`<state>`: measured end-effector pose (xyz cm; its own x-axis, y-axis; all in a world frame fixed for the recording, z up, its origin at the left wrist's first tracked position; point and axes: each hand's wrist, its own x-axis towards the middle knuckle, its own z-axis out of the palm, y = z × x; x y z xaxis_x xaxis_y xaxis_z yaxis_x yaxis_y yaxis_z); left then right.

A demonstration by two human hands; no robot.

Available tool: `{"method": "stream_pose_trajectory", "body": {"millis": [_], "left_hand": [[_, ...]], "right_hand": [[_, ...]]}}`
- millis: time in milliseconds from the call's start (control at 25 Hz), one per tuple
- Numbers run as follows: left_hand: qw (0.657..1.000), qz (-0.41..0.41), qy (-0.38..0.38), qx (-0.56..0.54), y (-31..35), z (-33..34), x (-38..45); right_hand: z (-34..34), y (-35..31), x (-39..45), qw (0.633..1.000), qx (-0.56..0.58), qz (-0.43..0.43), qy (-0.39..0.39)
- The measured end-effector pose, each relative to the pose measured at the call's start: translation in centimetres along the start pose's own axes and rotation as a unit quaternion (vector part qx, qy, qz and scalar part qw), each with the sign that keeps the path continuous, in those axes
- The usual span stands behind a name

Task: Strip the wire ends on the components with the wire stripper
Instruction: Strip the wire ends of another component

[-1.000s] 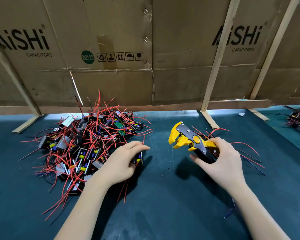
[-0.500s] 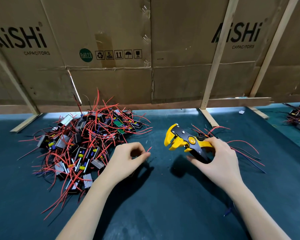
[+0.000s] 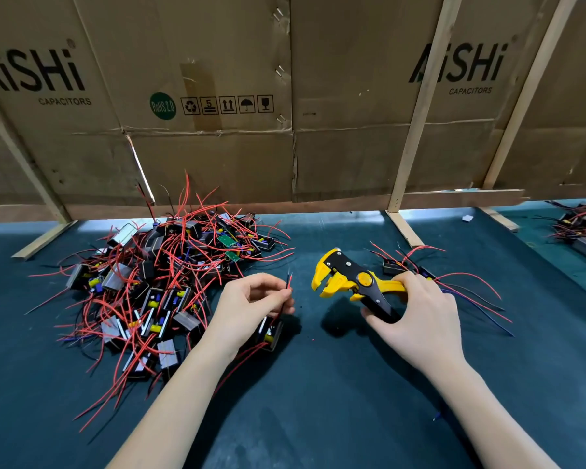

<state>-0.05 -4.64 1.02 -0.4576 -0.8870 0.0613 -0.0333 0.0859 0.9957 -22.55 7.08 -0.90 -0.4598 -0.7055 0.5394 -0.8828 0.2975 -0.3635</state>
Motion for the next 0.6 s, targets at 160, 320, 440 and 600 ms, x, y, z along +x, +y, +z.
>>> {"method": "stream_pose_trajectory", "body": {"millis": [160,320,440,600], "left_hand": [[0.998,-0.014,-0.045,-0.032,0.3,0.7,-0.4],[0.995,-0.009,-0.095,-0.027,0.2,1.3,-0.7],[0.994,-0.001,-0.107,-0.01,0.0,1.4,-0.6],[0.995,0.016,-0.094,0.001,-0.2,1.7,-0.6]], "right_hand": [[0.2,-0.2,-0.1,0.999,-0.024,0.01,0.042],[0.2,-0.3,-0.1,0.996,-0.063,0.012,0.059],[0.2,-0.3,-0.2,0.994,-0.09,0.011,0.059],[0.4,-0.5,-0.3,0.993,-0.106,-0.006,0.058]]}}
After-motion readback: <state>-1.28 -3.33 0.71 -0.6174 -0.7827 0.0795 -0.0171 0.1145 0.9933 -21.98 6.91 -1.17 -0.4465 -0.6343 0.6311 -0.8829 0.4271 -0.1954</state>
